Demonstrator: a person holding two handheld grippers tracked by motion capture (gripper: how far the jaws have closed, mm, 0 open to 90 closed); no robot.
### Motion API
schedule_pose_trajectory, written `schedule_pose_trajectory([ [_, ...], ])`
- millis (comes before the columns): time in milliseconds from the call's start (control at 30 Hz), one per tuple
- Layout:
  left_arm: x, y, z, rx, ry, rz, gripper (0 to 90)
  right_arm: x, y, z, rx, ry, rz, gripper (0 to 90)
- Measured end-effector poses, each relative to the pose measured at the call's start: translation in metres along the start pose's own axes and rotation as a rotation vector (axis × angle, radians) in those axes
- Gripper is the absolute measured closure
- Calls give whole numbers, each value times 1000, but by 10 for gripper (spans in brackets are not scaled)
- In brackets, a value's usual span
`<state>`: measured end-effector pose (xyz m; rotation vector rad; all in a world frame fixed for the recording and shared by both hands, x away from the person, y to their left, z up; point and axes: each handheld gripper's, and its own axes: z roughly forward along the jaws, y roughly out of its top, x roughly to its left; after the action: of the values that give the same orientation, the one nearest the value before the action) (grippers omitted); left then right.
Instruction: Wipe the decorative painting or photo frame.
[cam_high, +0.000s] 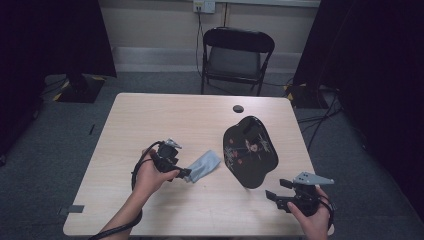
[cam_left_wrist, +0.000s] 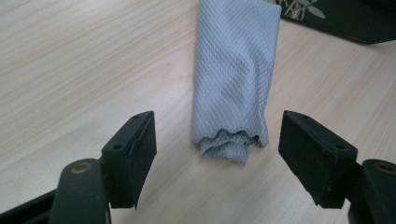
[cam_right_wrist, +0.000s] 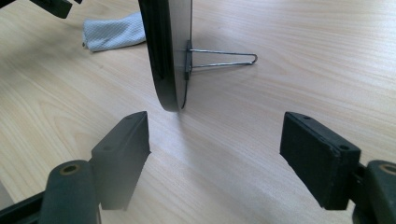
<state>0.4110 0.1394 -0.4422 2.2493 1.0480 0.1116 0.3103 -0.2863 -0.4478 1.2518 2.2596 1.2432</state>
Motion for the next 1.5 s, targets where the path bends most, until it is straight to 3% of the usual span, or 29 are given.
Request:
schedule_pose_trajectory([
  [967, 21, -29, -18, -16, 22, -39, 262, -8, -9, 4, 43, 14, -1, 188],
  [1500, 34, -51, -19, -5, 40, -67, 261, -13, -16, 11, 76, -6, -19, 183],
])
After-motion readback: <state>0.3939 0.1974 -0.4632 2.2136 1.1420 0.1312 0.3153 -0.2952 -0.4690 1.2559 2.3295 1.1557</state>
